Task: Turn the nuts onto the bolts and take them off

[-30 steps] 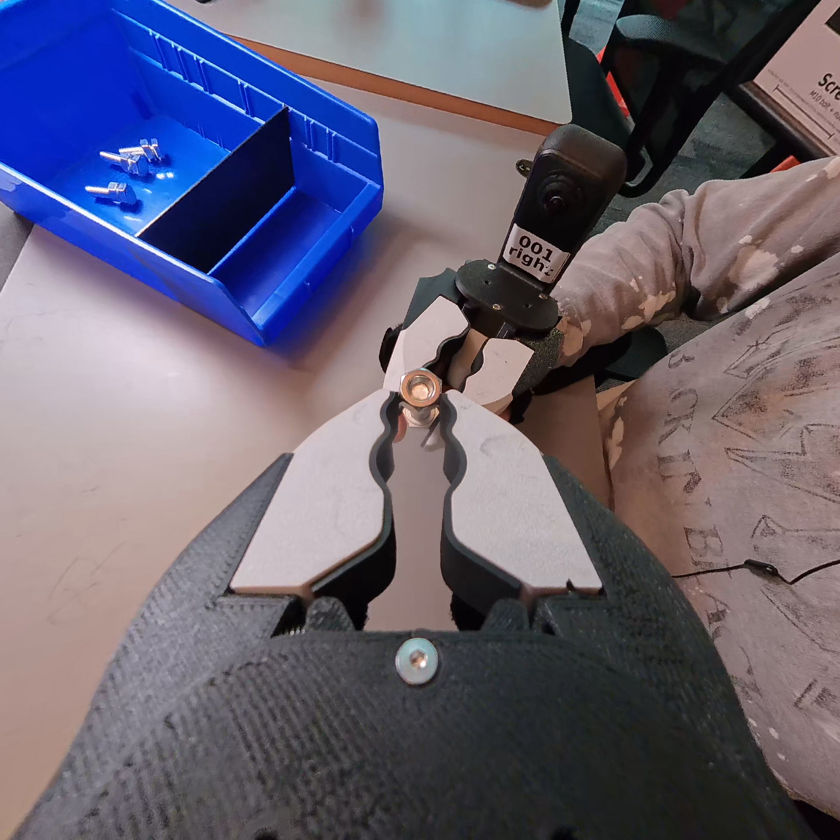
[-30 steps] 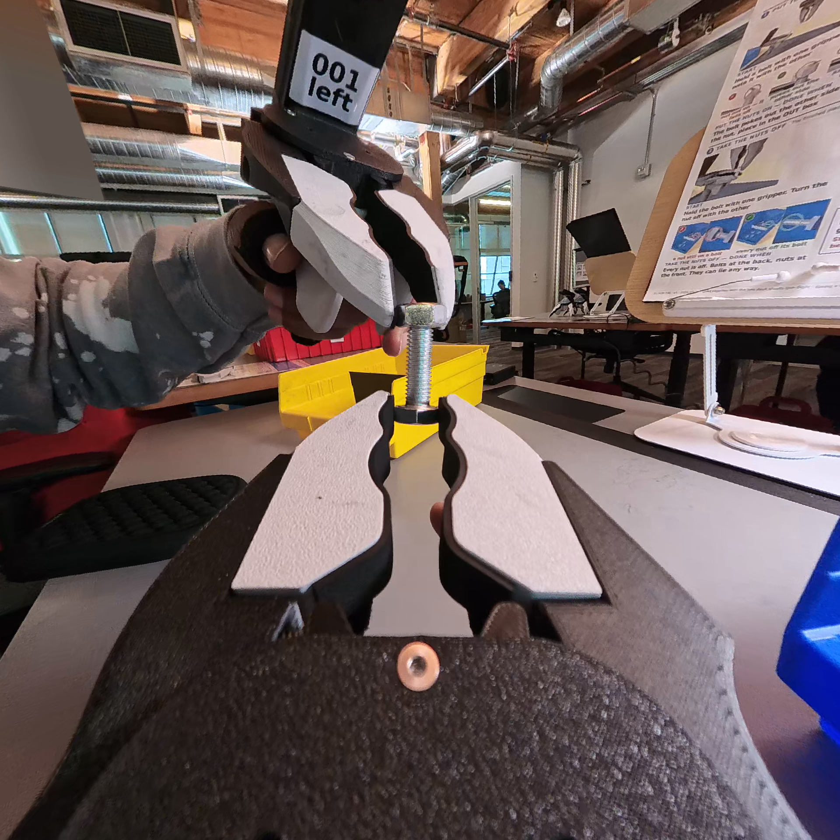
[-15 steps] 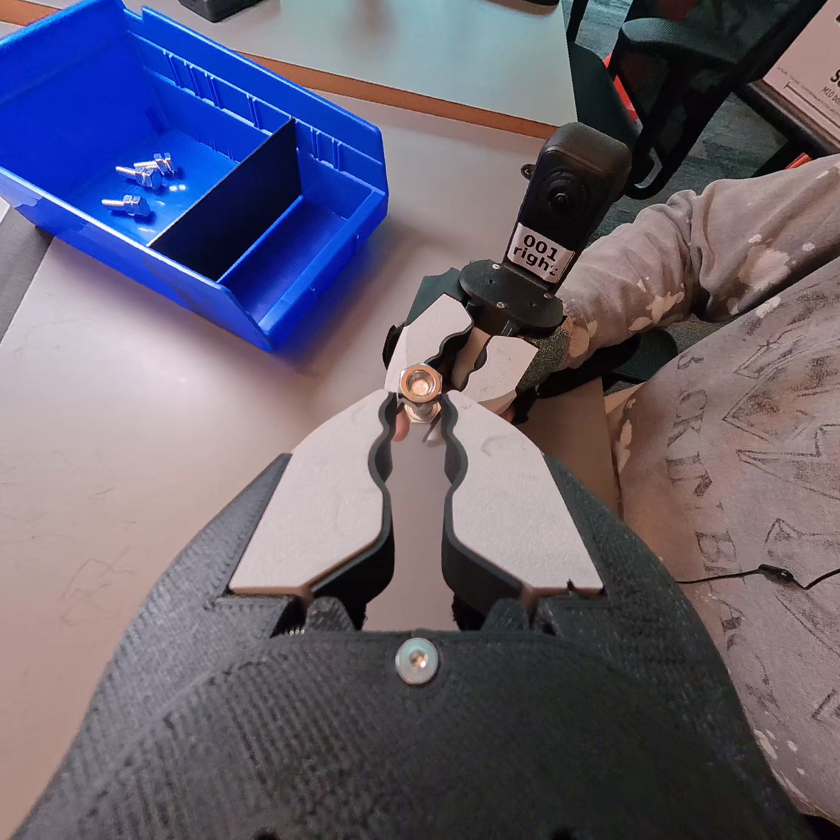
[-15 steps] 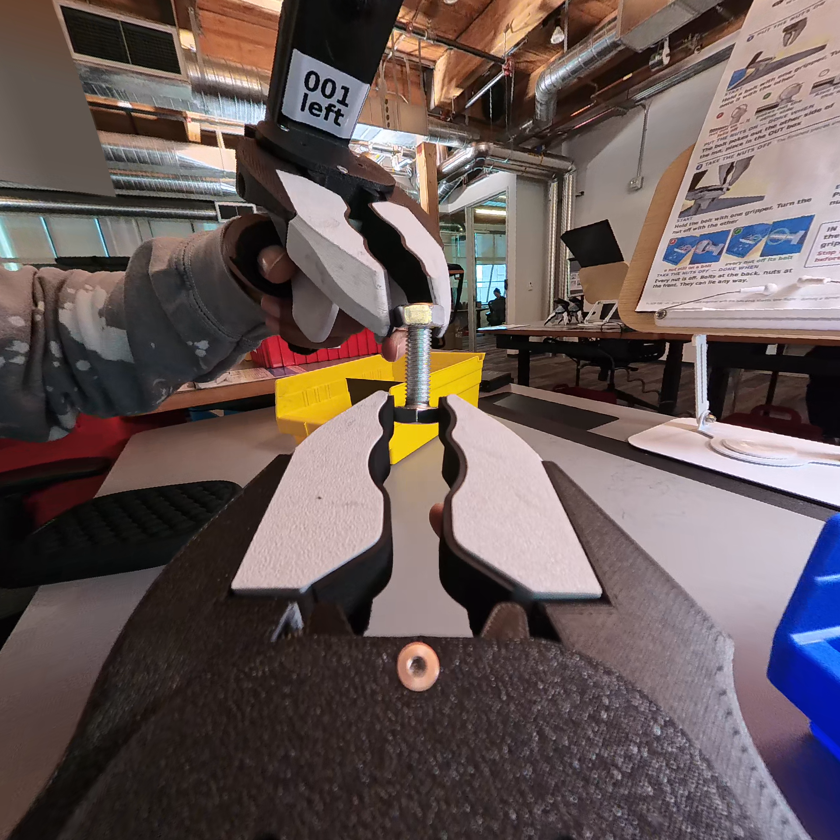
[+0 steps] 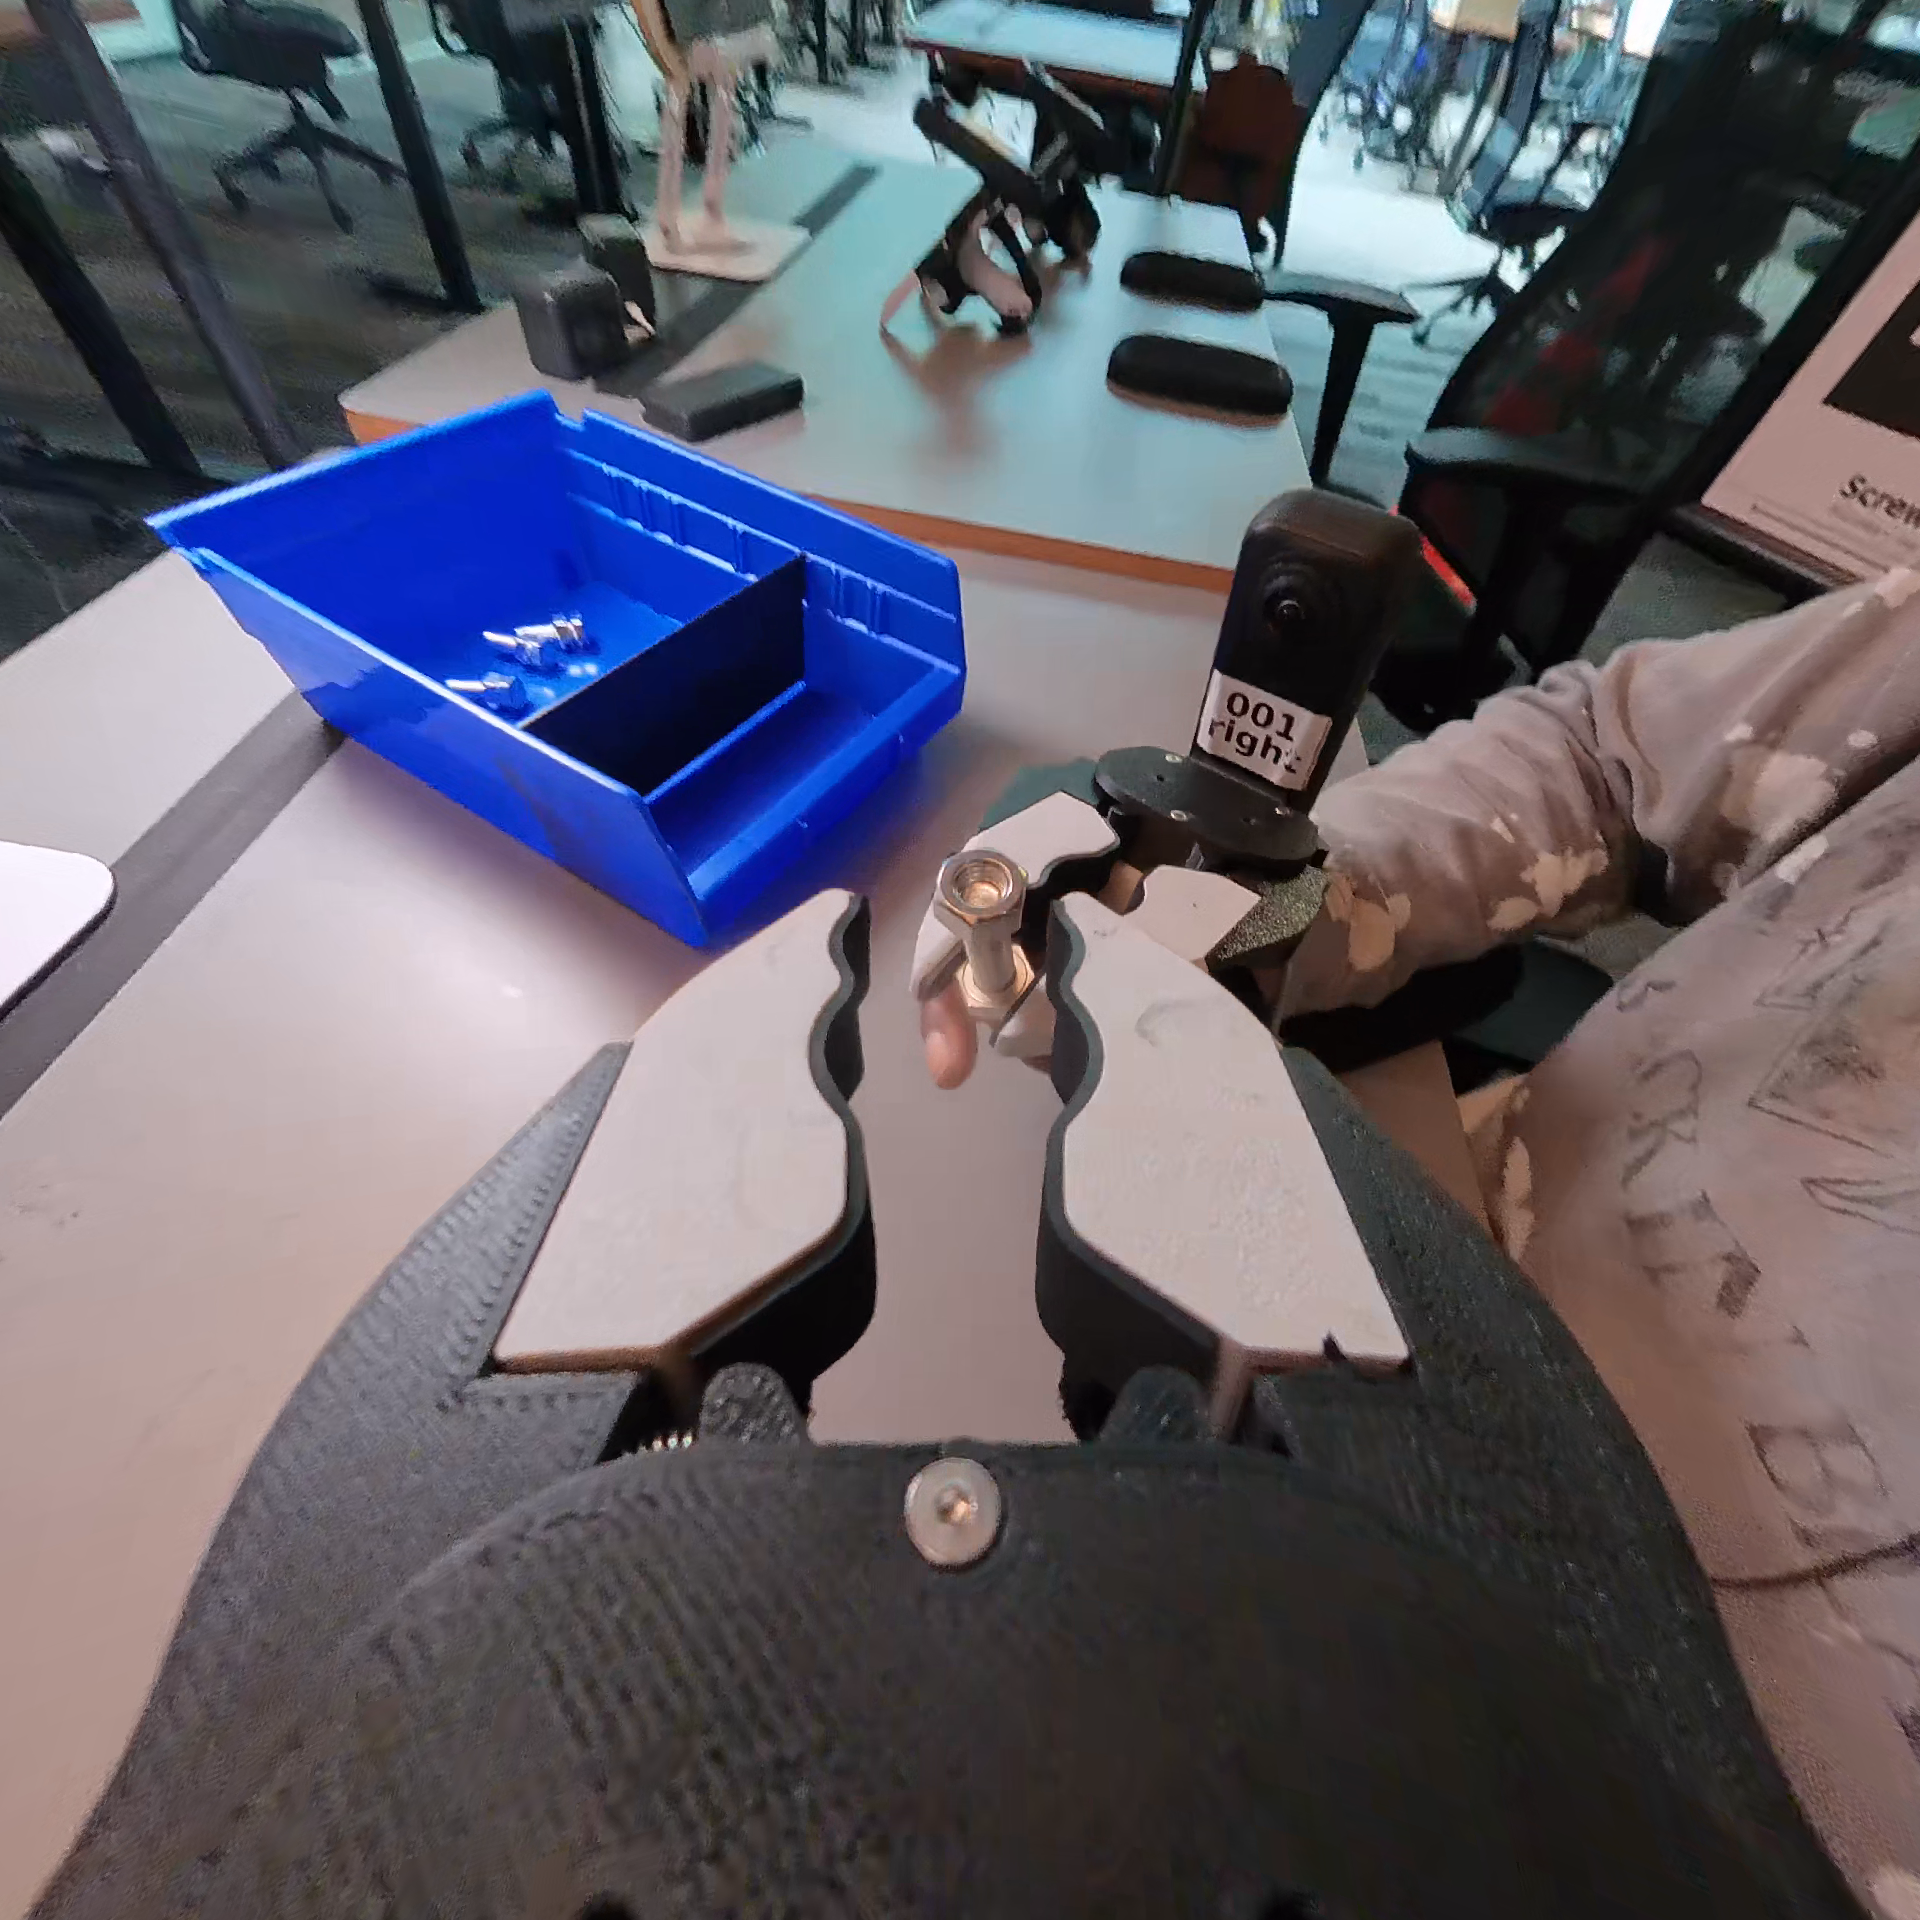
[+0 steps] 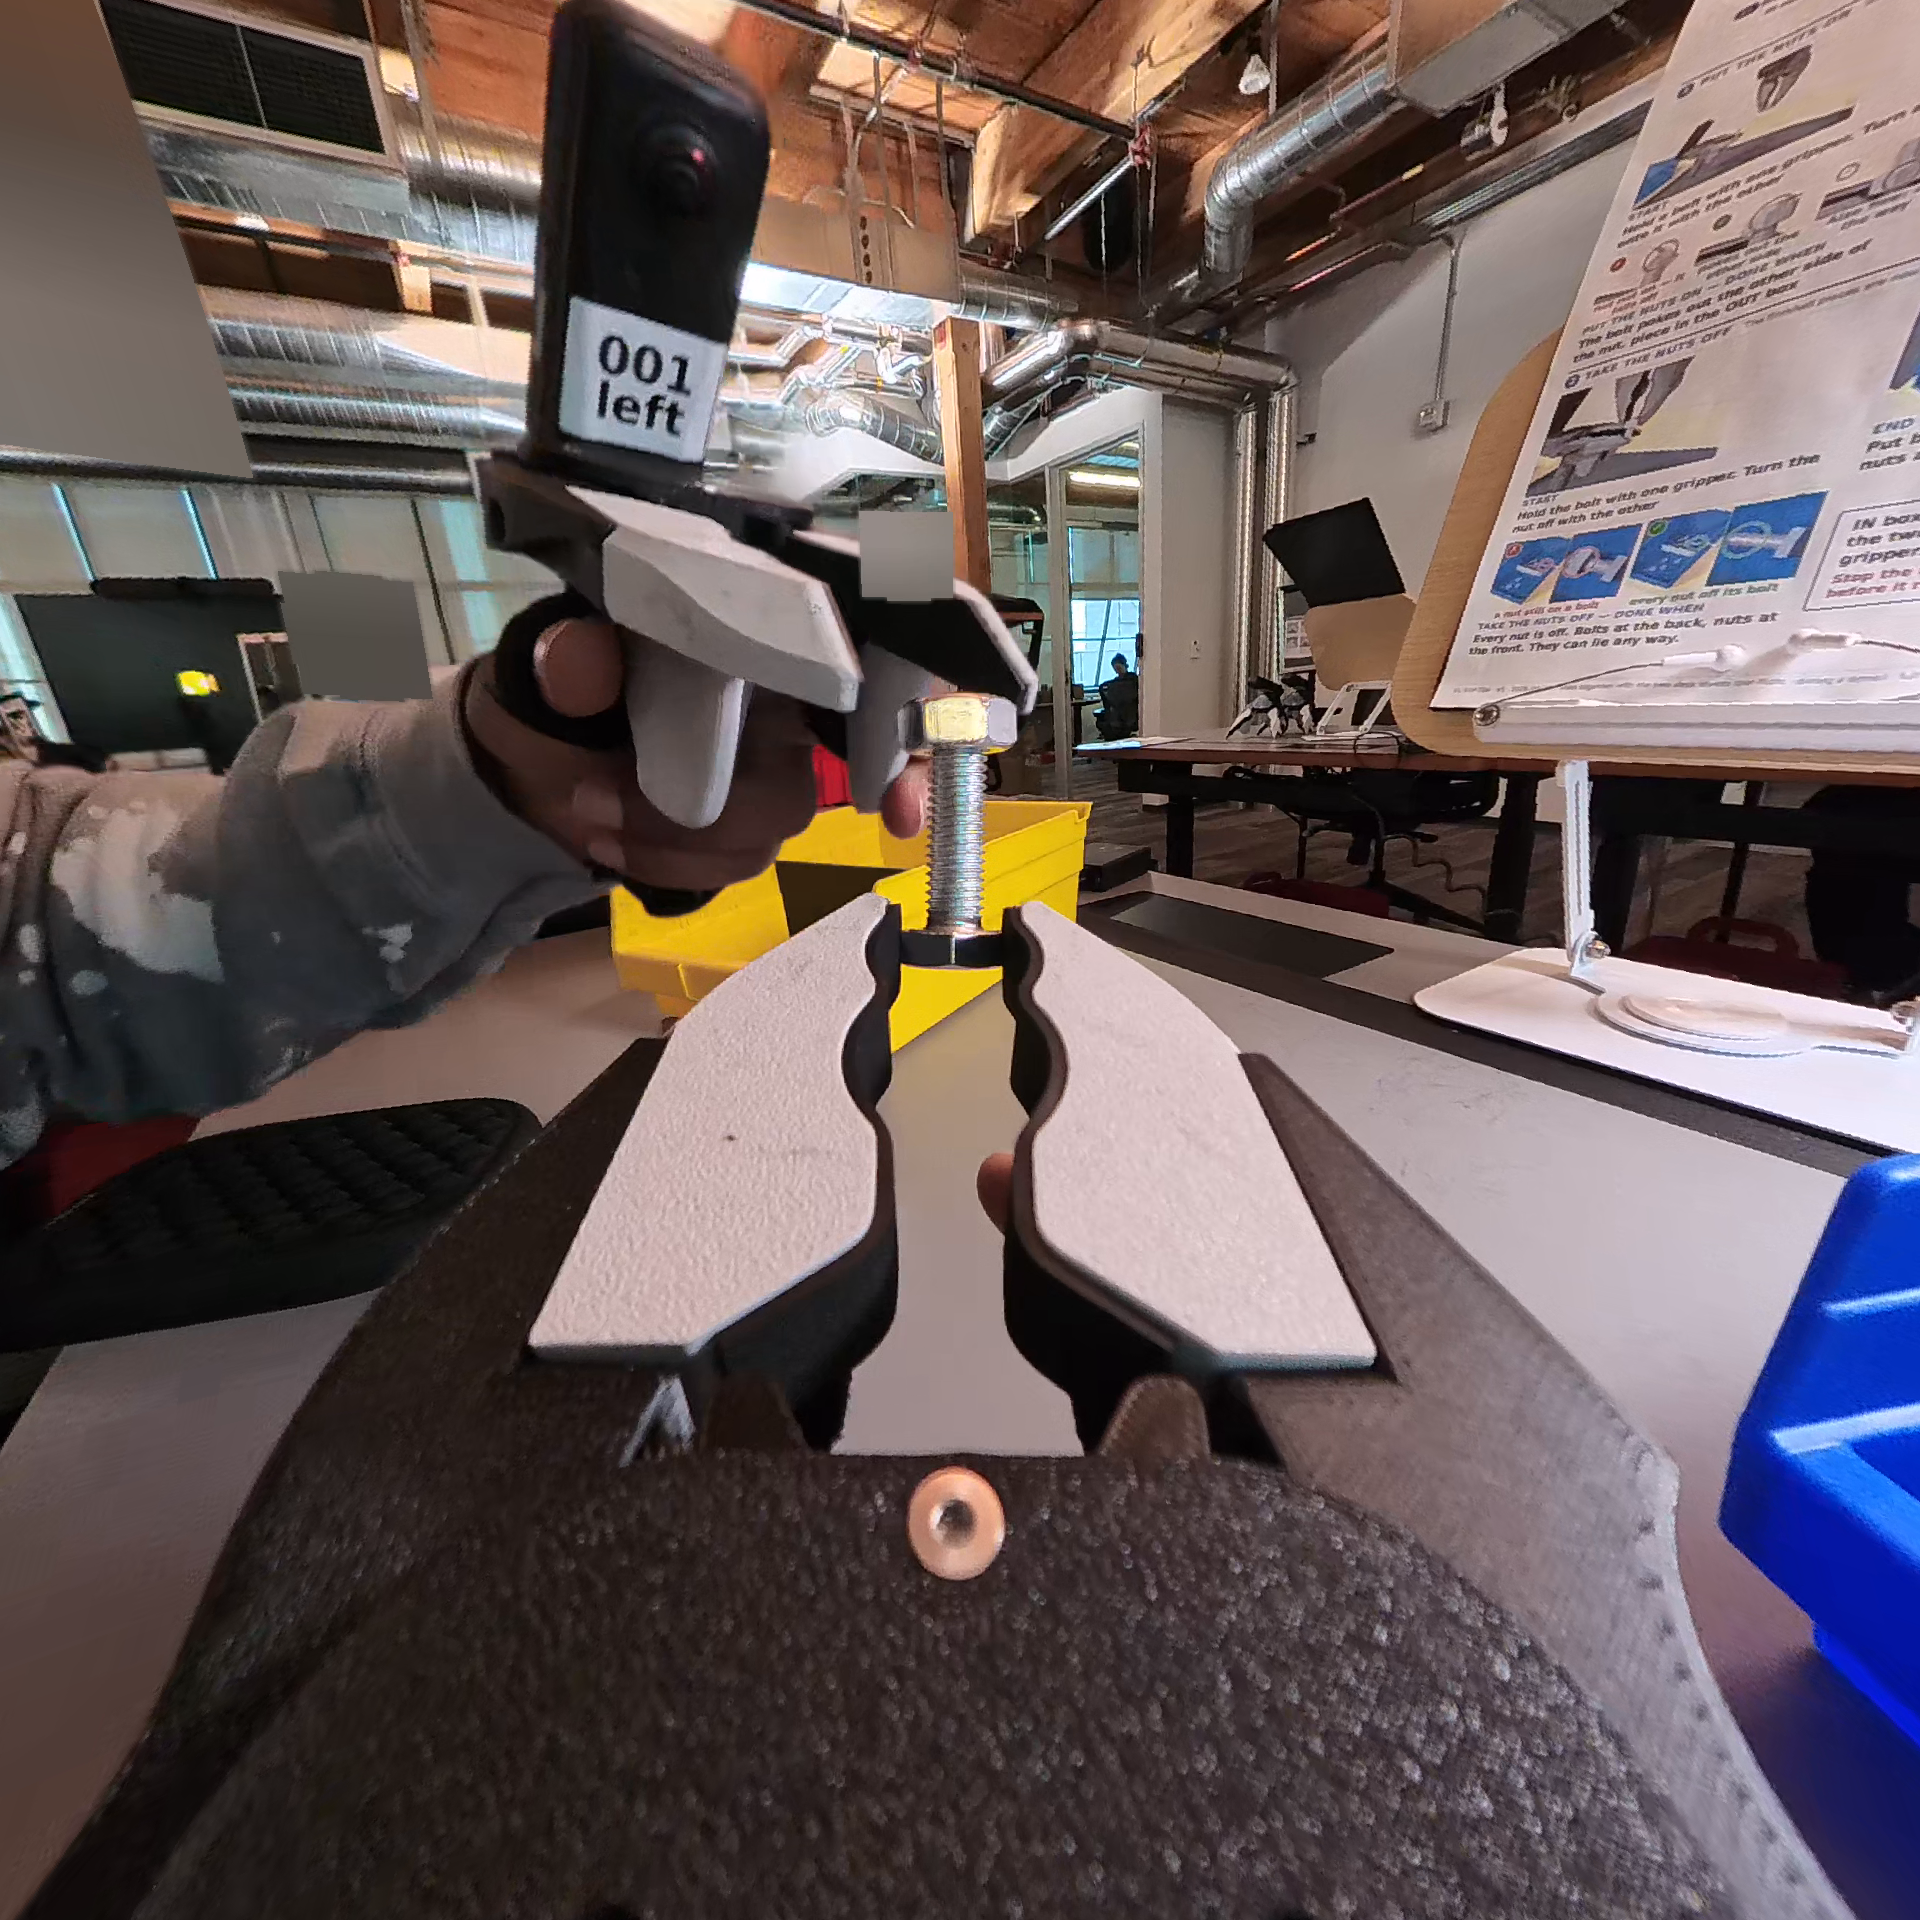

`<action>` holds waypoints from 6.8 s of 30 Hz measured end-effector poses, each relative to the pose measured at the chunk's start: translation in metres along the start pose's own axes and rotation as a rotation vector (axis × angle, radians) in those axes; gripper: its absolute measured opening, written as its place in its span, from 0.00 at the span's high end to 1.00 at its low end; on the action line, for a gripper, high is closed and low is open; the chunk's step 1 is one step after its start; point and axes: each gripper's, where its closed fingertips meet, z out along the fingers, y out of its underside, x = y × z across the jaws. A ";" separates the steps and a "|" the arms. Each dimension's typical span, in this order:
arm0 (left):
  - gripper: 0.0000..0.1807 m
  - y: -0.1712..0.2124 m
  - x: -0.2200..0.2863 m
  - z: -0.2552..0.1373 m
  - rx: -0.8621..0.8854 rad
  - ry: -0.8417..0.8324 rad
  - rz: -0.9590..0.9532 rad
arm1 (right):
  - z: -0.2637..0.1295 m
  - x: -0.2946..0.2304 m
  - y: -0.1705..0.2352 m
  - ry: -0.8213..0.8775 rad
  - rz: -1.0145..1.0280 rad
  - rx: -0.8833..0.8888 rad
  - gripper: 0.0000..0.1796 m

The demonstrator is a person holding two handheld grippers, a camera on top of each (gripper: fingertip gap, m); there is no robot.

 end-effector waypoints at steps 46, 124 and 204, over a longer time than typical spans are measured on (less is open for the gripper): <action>0.90 -0.032 0.068 -0.003 0.345 0.436 0.112 | -0.024 -0.056 -0.047 -0.592 0.292 0.091 0.90; 0.90 0.020 0.001 0.012 -0.309 0.005 0.175 | 0.005 0.003 0.020 0.025 -0.094 -0.209 0.90; 0.82 -0.011 0.018 0.005 0.369 0.103 -0.064 | -0.002 -0.014 -0.009 -0.136 0.002 -0.019 0.90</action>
